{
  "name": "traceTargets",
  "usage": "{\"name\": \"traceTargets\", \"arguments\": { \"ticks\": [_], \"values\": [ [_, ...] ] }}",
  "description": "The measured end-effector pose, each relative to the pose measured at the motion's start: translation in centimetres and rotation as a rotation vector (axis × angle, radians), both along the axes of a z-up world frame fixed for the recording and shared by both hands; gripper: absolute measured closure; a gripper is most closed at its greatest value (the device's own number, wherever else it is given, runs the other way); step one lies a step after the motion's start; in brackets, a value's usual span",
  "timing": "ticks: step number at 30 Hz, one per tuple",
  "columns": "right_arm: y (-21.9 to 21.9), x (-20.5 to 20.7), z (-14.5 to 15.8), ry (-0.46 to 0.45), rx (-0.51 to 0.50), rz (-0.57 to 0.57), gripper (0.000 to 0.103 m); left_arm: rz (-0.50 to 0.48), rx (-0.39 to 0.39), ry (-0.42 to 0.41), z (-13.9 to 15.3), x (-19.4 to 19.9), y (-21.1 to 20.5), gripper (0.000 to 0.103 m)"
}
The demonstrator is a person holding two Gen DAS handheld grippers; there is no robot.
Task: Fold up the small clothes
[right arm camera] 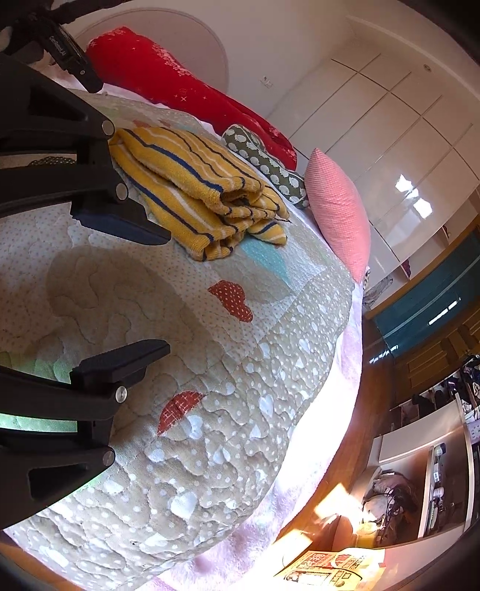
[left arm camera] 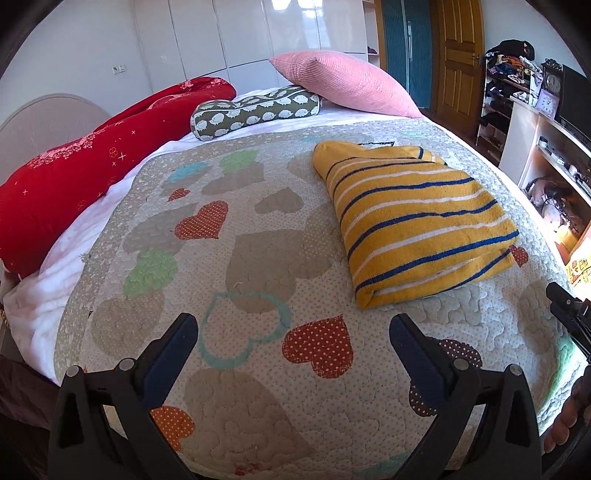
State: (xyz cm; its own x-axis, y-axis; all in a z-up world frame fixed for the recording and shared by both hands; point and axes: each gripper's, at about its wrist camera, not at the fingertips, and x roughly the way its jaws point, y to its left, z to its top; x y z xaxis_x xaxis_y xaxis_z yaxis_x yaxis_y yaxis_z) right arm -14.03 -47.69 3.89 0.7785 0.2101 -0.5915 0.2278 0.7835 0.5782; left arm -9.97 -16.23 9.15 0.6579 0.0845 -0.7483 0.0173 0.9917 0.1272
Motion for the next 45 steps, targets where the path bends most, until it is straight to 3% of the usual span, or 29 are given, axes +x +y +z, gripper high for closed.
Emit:
{"name": "traceTargets", "arguments": {
  "ticks": [13, 18, 24, 27, 30, 33, 34, 35, 36, 37, 39, 45],
  "values": [
    [0.7, 3.4, 2.2, -0.001, -0.052, 0.088, 0.04, 0.009, -0.045, 0.044, -0.6, 3.4, 1.6, 0.0],
    [1.1, 7.6, 3.8, -0.003, -0.038, 0.197, 0.029, -0.052, -0.196, 0.085, 0.2, 8.2, 2.8, 0.0],
    [1.2, 15.3, 4.2, 0.017, -0.016, 0.288, 0.026, -0.148, -0.465, 0.261, -2.7, 15.9, 3.3, 0.0],
    [1.3, 19.3, 2.6, 0.074, 0.047, 0.326, 0.026, -0.193, -0.538, 0.336, -4.6, 19.2, 2.5, 0.0],
    [1.7, 23.0, 0.3, 0.141, 0.103, 0.36, 0.025, -0.305, -0.639, 0.421, -6.4, 21.5, 0.6, 0.0],
    [2.5, 26.0, -2.1, 0.186, 0.186, 0.41, 0.024, -0.327, -0.667, 0.458, -7.8, 22.1, -1.6, 0.0],
    [2.8, 26.7, -2.6, 0.194, 0.19, 0.416, 0.025, -0.334, -0.65, 0.461, -7.9, 22.0, -2.4, 0.009],
    [3.1, 27.0, -2.5, 0.189, 0.175, 0.419, 0.042, -0.331, -0.605, 0.449, -7.6, 21.6, -3.2, 0.016],
    [3.5, 27.2, -2.5, 0.184, 0.198, 0.432, 0.069, -0.324, -0.551, 0.426, -7.0, 21.2, -3.8, 0.023],
    [3.8, 27.1, -2.3, 0.194, 0.217, 0.413, 0.068, -0.332, -0.527, 0.407, -6.4, 20.8, -4.1, 0.034],
    [5.0, 26.6, -0.9, 0.176, 0.147, 0.403, 0.072, -0.347, -0.503, 0.385, -5.1, 20.2, -3.9, 0.048],
    [9.0, 24.7, 3.9, 0.108, 0.032, 0.448, 0.074, -0.307, -0.526, 0.331, -1.8, 18.2, 0.1, 0.051]
  ]
}}
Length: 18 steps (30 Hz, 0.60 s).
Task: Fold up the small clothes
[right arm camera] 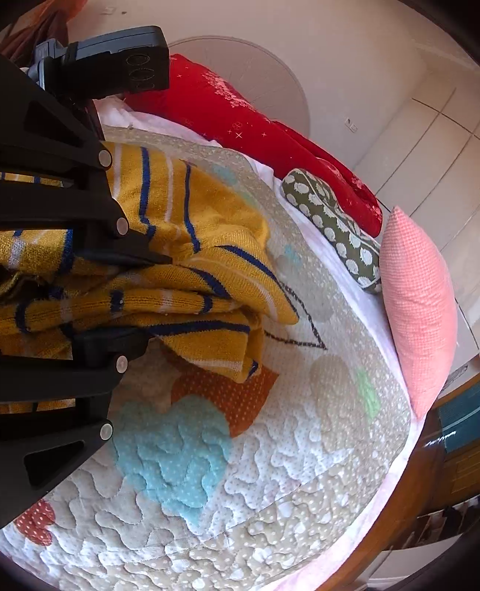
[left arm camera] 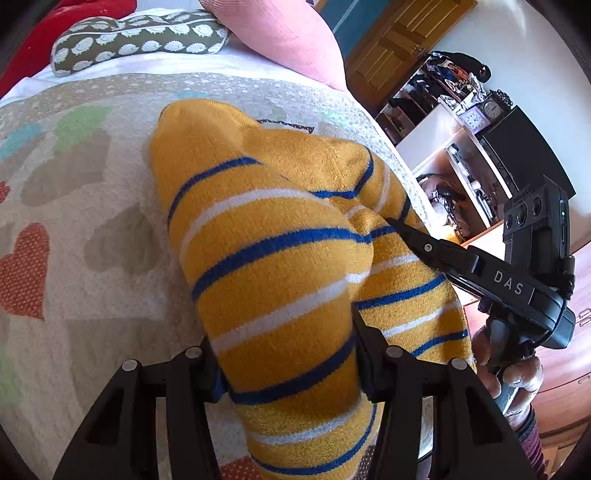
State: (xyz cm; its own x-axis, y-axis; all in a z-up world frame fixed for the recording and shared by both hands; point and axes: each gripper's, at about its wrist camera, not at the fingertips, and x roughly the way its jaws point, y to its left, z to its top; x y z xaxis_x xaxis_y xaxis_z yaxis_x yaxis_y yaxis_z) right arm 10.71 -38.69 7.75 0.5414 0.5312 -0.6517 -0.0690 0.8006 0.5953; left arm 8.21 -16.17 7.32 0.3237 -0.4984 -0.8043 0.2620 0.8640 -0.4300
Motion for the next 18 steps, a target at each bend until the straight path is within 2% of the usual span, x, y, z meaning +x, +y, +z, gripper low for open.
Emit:
{"name": "traceTargets", "arguments": {
  "ticks": [3, 6, 12, 15, 18],
  "values": [
    [2.7, -1.4, 2.1, -0.061, -0.05, 0.04, 0.074, 0.035, 0.005, -0.03, 1.6, -2.0, 2.3, 0.051],
    [4.9, -3.6, 3.5, -0.112, -0.057, 0.072, 0.074, 0.061, 0.031, -0.072, 3.1, -4.7, 4.2, 0.051],
    [8.0, -8.8, 4.4, -0.173, -0.041, 0.108, 0.074, 0.101, 0.11, -0.165, 4.8, -10.1, 6.5, 0.051],
    [9.4, -9.6, 4.7, -0.174, -0.059, 0.124, 0.074, 0.107, 0.14, -0.179, 4.8, -10.7, 7.2, 0.051],
    [10.7, -9.0, 4.7, -0.162, -0.085, 0.126, 0.074, 0.127, 0.133, -0.176, 4.8, -10.0, 8.4, 0.051]
  ]
}}
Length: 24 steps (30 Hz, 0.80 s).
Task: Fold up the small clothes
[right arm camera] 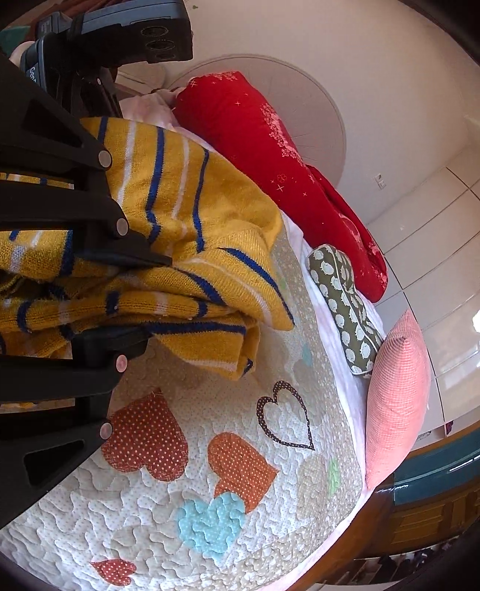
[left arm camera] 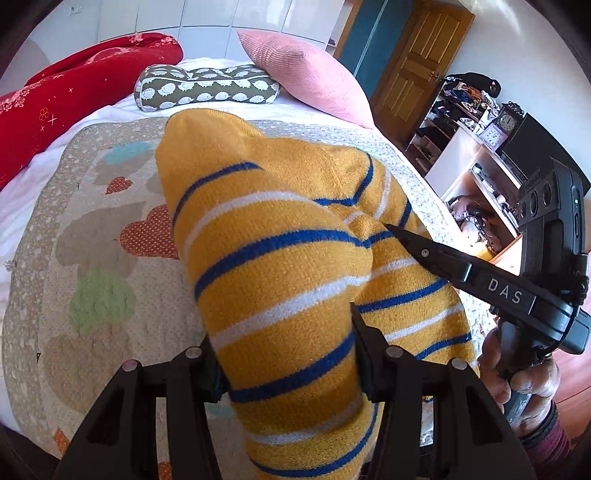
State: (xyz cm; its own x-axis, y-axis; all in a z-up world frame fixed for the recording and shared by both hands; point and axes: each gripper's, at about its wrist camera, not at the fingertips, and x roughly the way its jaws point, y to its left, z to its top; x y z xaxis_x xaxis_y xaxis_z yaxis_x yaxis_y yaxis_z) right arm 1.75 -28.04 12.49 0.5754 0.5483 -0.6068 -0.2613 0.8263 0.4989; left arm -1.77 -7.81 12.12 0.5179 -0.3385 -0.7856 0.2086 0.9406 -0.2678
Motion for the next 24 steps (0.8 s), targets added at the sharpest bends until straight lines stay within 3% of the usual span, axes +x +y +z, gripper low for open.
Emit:
{"name": "traceTargets", "arguments": {
  "ticks": [6, 10, 13, 14, 16, 18, 22, 24],
  "values": [
    [2.4, 2.9, 0.1, 0.001, -0.045, -0.025, 0.074, 0.044, -0.049, 0.022, -1.5, 3.3, 2.8, 0.051],
    [4.5, 5.1, -1.6, 0.01, -0.098, -0.036, 0.074, 0.076, -0.039, 0.062, -3.9, 5.3, 4.0, 0.049],
    [6.3, 6.5, -4.2, 0.003, -0.23, -0.038, 0.073, 0.124, 0.002, 0.127, -7.1, 6.3, 4.8, 0.042],
    [6.9, 7.1, -5.3, 0.015, -0.303, -0.039, 0.072, 0.141, -0.009, 0.15, -8.1, 6.3, 5.4, 0.035],
    [7.1, 7.6, -6.9, 0.023, -0.392, -0.052, 0.064, 0.152, -0.091, 0.161, -8.7, 5.6, 6.9, 0.034],
    [6.0, 6.9, -6.6, 0.007, -0.364, -0.073, 0.053, 0.169, -0.13, 0.16, -8.3, 4.4, 8.2, 0.034],
    [4.1, 4.9, -3.2, -0.062, -0.35, -0.125, 0.053, 0.199, -0.114, 0.098, -6.5, 2.1, 9.7, 0.034],
    [3.7, 3.2, -1.1, -0.107, -0.293, -0.114, 0.053, 0.227, -0.077, 0.066, -5.7, 1.1, 9.9, 0.034]
  ]
}}
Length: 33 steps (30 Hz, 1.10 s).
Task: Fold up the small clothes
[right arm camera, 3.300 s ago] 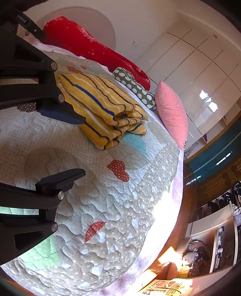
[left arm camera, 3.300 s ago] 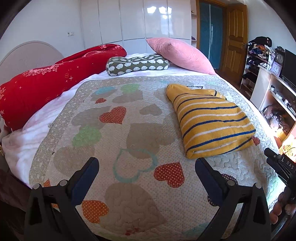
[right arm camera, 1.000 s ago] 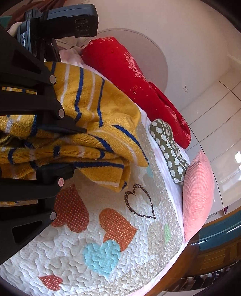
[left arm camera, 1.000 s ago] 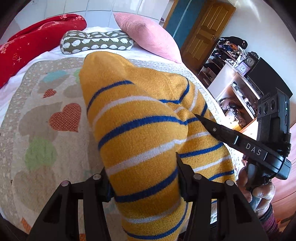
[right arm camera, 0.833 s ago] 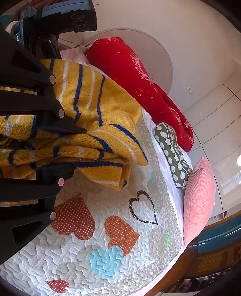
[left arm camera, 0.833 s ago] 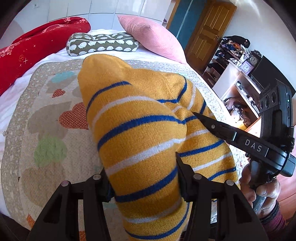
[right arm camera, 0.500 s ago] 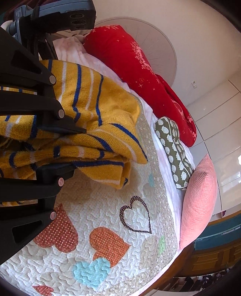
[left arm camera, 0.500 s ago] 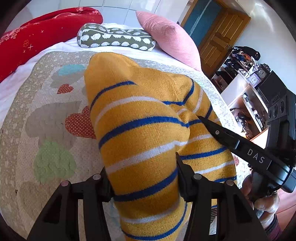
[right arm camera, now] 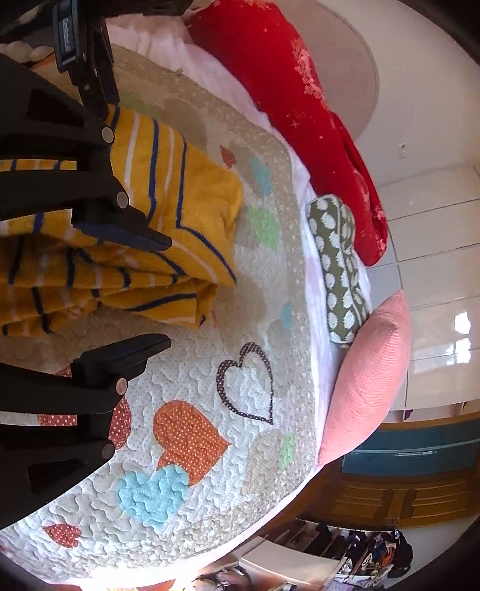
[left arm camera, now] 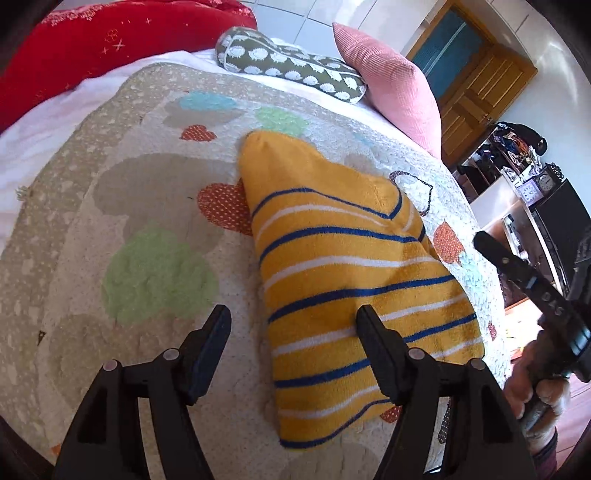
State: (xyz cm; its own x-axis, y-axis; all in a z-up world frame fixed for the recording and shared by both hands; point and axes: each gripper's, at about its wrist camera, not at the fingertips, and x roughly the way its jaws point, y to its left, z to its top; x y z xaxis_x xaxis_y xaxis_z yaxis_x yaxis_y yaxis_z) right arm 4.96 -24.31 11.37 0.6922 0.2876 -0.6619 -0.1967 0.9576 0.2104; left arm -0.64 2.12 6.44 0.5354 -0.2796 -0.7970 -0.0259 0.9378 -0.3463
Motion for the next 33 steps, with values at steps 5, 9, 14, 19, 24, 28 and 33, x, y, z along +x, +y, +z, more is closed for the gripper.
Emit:
{"name": "traceTargets", "arguments": {
  "ticks": [5, 9, 14, 19, 24, 28, 33],
  "values": [
    [1.4, -3.3, 0.7, 0.037, 0.192, 0.14, 0.057, 0.04, 0.053, -0.005, -0.1, -2.0, -0.6, 0.034],
    [1.9, -3.6, -4.6, 0.165, 0.165, 0.066, 0.057, 0.036, 0.101, 0.004, -0.8, -3.4, -1.8, 0.033],
    [-0.9, -5.1, -6.6, 0.203, 0.247, -0.014, 0.057, 0.034, 0.195, -0.058, 0.8, -6.0, -3.6, 0.033],
    [-2.8, -8.4, -5.1, 0.14, 0.242, -0.065, 0.056, 0.086, 0.239, -0.152, 3.2, -9.1, -5.0, 0.033],
    [-3.6, -12.0, -3.3, 0.05, 0.173, -0.114, 0.052, 0.145, 0.327, -0.267, 6.0, -12.2, -6.5, 0.027],
    [-3.4, -14.8, -1.3, -0.049, 0.096, -0.137, 0.046, 0.211, 0.394, -0.394, 8.7, -15.2, -7.1, 0.015],
    [-2.8, -18.8, 2.4, -0.232, -0.004, -0.184, 0.03, 0.305, 0.422, -0.557, 11.9, -19.6, -7.3, 0.002]
  ]
}}
